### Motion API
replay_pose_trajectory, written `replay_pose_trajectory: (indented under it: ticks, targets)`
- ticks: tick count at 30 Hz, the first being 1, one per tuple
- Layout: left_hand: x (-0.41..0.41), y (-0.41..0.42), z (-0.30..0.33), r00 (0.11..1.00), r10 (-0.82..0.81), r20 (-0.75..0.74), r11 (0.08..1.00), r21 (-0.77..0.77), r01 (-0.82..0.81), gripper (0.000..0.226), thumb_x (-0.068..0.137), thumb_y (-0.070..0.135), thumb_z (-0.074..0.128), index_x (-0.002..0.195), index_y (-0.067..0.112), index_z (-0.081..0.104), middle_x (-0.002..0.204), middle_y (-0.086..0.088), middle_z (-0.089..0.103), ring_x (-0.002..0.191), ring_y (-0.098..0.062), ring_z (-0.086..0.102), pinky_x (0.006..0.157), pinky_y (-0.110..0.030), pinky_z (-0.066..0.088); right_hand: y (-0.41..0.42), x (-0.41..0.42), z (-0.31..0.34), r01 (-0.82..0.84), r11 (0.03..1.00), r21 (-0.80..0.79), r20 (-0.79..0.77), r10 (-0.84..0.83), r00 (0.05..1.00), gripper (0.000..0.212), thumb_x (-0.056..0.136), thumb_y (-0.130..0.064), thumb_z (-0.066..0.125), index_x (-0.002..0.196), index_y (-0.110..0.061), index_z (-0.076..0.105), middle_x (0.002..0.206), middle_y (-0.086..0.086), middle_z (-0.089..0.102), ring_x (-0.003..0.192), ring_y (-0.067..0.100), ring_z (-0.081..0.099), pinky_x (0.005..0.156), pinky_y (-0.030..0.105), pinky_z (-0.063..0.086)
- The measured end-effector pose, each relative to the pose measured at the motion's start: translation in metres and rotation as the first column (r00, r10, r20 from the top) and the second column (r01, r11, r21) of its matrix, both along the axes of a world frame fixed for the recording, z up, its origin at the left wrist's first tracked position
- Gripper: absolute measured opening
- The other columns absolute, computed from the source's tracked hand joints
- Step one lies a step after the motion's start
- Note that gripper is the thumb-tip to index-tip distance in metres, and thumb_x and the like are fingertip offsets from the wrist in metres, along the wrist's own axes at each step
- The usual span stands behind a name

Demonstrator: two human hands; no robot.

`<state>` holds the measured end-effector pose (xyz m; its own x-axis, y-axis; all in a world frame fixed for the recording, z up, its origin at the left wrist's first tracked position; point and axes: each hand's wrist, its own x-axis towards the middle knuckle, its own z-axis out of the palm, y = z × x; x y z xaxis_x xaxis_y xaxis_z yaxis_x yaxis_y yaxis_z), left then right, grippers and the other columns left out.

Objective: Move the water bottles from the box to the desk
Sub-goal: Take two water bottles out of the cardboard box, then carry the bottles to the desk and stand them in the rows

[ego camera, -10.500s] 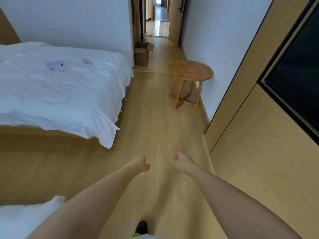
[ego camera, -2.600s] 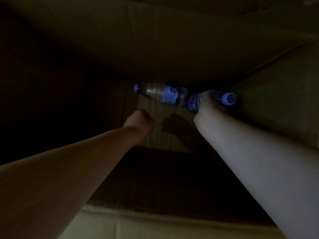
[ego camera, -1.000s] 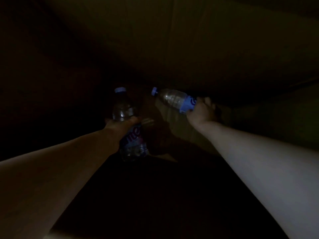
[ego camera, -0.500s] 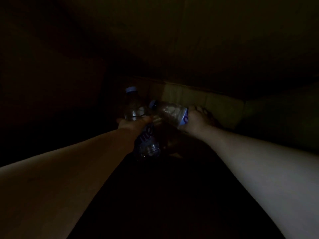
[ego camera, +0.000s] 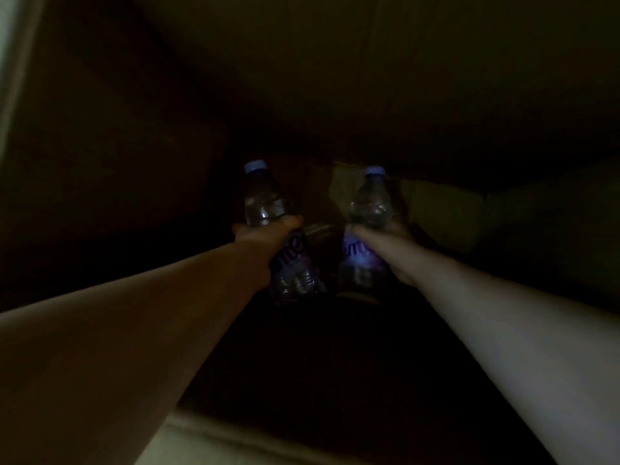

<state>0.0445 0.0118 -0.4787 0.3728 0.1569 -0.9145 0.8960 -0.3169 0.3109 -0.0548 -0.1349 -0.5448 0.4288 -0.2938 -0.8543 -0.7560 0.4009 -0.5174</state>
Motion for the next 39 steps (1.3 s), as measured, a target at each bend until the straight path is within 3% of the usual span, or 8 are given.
replay_pose_trajectory:
  ticks: [3, 8, 16, 19, 23, 27, 31, 39]
  targets:
    - [0.001, 0.000, 0.027, 1.000, -0.005, 0.005, 1.000, -0.024, 0.005, 0.087, 0.069, 0.023, 0.083, 0.138, 0.018, 0.030, 0.113, -0.009, 0.055, 0.077, -0.025, 0.059, 0.053, -0.038, 0.049, -0.007, 0.002, 0.028, 0.216, 0.970, 0.112, 0.023, -0.220, 0.975, 0.025, 0.083, -0.022, 0.073, 0.105, -0.013, 0.064, 0.086, 0.005, 0.071, 0.067, 0.014, 0.071, 0.060, 0.026, 0.056]
    - [0.000, 0.003, 0.078, 0.998, -0.063, 0.006, 0.994, -0.089, 0.063, 0.075, 0.070, 0.031, 0.082, 0.129, 0.024, 0.037, 0.108, -0.010, 0.060, 0.091, -0.031, 0.064, 0.069, -0.047, 0.055, -0.014, 0.005, 0.084, 0.152, 0.983, 0.108, -0.015, -0.151, 0.988, 0.031, 0.079, -0.029, 0.077, 0.103, -0.016, 0.063, 0.086, 0.006, 0.072, 0.068, 0.016, 0.072, 0.057, 0.027, 0.057]
    - [-0.016, 0.020, 0.169, 0.982, -0.125, 0.142, 0.984, -0.112, 0.141, 0.068, 0.067, 0.049, 0.079, 0.118, 0.014, 0.052, 0.104, -0.014, 0.068, 0.091, -0.033, 0.068, 0.089, -0.051, 0.053, 0.016, -0.013, 0.175, 0.148, 0.988, -0.036, -0.024, -0.149, 0.989, 0.049, 0.073, -0.033, 0.082, 0.114, -0.014, 0.062, 0.099, 0.012, 0.073, 0.084, 0.025, 0.073, 0.081, 0.042, 0.060]
    - [-0.022, 0.036, 0.203, 0.973, -0.091, 0.212, 0.989, -0.093, 0.113, 0.065, 0.067, 0.047, 0.080, 0.115, 0.011, 0.053, 0.103, -0.015, 0.067, 0.090, -0.033, 0.068, 0.088, -0.047, 0.054, 0.031, -0.016, 0.213, 0.100, 0.985, -0.140, -0.002, -0.101, 0.995, 0.066, 0.070, -0.036, 0.084, 0.123, -0.011, 0.055, 0.100, 0.011, 0.072, 0.083, 0.024, 0.072, 0.081, 0.041, 0.059]
    - [-0.030, 0.072, 0.253, 0.965, -0.018, 0.262, 0.994, -0.097, 0.045, 0.058, 0.072, 0.041, 0.079, 0.113, 0.007, 0.057, 0.100, -0.016, 0.068, 0.084, -0.029, 0.068, 0.076, -0.036, 0.055, 0.054, -0.013, 0.273, 0.052, 0.974, -0.221, -0.019, -0.057, 0.998, 0.075, 0.070, -0.041, 0.082, 0.126, -0.012, 0.041, 0.094, 0.008, 0.067, 0.077, 0.021, 0.070, 0.063, 0.028, 0.056]
    - [-0.038, 0.116, 0.314, 0.951, 0.090, 0.294, 0.989, -0.142, -0.049, 0.043, 0.078, 0.034, 0.075, 0.110, 0.008, 0.062, 0.086, -0.012, 0.067, 0.070, -0.024, 0.064, 0.064, -0.030, 0.052, 0.090, -0.001, 0.339, -0.045, 0.972, -0.232, -0.054, 0.033, 0.998, 0.076, 0.071, -0.046, 0.079, 0.125, -0.016, 0.036, 0.105, 0.012, 0.064, 0.088, 0.027, 0.068, 0.080, 0.040, 0.058]
    - [-0.050, 0.161, 0.377, 0.940, 0.184, 0.288, 0.977, -0.159, -0.143, 0.049, 0.079, 0.036, 0.074, 0.118, 0.012, 0.057, 0.103, -0.017, 0.068, 0.085, -0.032, 0.067, 0.073, -0.038, 0.055, 0.134, 0.020, 0.408, -0.146, 0.951, -0.272, -0.002, 0.151, 0.988, 0.070, 0.072, -0.045, 0.079, 0.117, -0.018, 0.033, 0.109, 0.010, 0.062, 0.094, 0.028, 0.066, 0.088, 0.043, 0.055]
    - [-0.115, 0.253, 0.493, 0.870, 0.398, 0.289, 0.917, -0.145, -0.371, 0.043, 0.082, 0.025, 0.073, 0.115, 0.001, 0.060, 0.092, -0.018, 0.066, 0.070, -0.025, 0.062, 0.062, -0.030, 0.050, 0.233, 0.019, 0.543, -0.410, 0.855, -0.318, 0.055, 0.448, 0.892, 0.060, 0.076, -0.038, 0.077, 0.111, -0.018, 0.031, 0.103, 0.004, 0.059, 0.088, 0.022, 0.063, 0.083, 0.038, 0.054]
